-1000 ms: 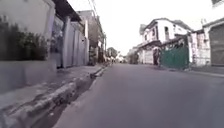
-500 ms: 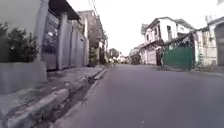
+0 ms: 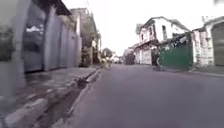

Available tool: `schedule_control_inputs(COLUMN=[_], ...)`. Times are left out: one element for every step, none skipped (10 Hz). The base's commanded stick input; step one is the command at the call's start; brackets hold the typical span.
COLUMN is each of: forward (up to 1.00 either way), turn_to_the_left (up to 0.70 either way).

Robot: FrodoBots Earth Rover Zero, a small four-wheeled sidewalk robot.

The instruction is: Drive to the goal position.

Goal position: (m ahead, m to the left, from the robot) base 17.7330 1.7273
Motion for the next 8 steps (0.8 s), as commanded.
schedule_control_inputs(forward=[1.00,1.00,1.00,1.00,1.00,1.00,1.00,1.00], turn_to_the_left=[-0.40,-0.39,-0.27,0.00,0.00,0.00,0.00,0.00])
